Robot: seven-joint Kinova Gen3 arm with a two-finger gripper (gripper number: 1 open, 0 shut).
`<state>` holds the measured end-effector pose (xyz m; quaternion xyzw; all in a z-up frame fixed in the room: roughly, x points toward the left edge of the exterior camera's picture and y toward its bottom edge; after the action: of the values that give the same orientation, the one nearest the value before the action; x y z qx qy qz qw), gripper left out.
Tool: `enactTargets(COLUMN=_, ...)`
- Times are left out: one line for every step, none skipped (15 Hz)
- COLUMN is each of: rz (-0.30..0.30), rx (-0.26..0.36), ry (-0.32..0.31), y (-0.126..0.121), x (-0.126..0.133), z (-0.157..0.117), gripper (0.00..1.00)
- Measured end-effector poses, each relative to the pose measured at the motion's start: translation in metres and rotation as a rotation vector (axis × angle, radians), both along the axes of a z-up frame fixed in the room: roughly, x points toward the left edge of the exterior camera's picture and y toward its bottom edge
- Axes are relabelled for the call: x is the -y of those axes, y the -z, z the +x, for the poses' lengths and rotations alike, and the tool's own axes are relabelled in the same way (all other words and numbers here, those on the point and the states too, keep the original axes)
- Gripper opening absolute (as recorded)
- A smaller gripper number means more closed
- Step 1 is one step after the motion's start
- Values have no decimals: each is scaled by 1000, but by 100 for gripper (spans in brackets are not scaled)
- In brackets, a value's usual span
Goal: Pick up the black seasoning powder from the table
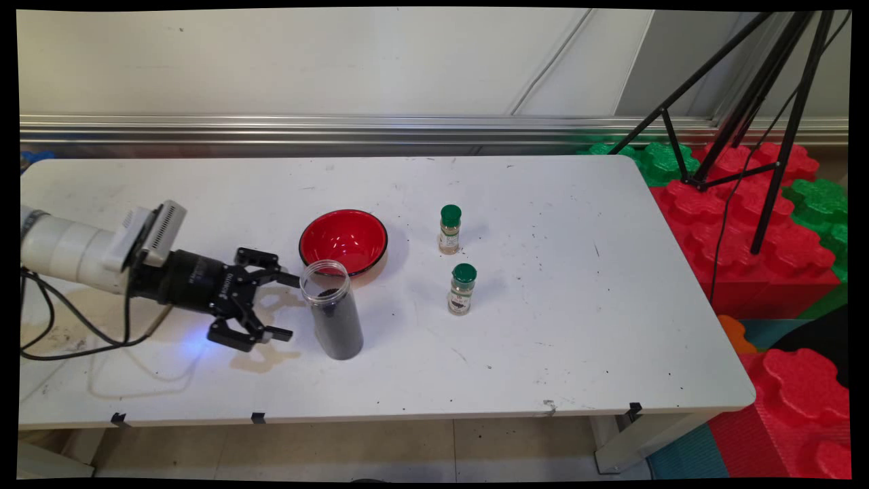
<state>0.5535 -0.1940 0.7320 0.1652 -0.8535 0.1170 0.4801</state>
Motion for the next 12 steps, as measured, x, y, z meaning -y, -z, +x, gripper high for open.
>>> enactTargets(rz=-4, rx=-3, ry=3, y=2, x=1, z=-3, gripper=100)
enactTargets(rz=-12, rx=-11, ry=8, y=6, x=5, z=-9, gripper=100)
enactTargets(rz=-18, rx=-18, ry=13, y=10, x=8, z=-15, gripper=100)
enactTargets(rz=-22, rx=-23, ry=15, y=12, x=9, z=-19, gripper=100)
enactTargets(rz=-25, rx=-28, ry=17, y=14, x=11, z=-23, gripper=100)
enactTargets(rz=-27, rx=-32, ry=18, y=17, x=13, z=-26, gripper=100)
enactTargets(rz=-28, rx=-38, ry=20, y=20, x=15, z=-31, gripper=100)
enactTargets(rz=-28, rx=-41, ry=21, y=23, x=16, z=-33, gripper=100)
enactTargets(rz=-28, rx=-44, ry=22, y=25, x=17, z=-36, gripper=100)
enactTargets(rz=-28, rx=-47, ry=22, y=26, x=18, z=-37, gripper=100)
enactTargets(rz=-26, rx=-52, ry=23, y=28, x=19, z=-40, gripper=100)
enactTargets(rz=-26, rx=-54, ry=23, y=29, x=20, z=-41, gripper=100)
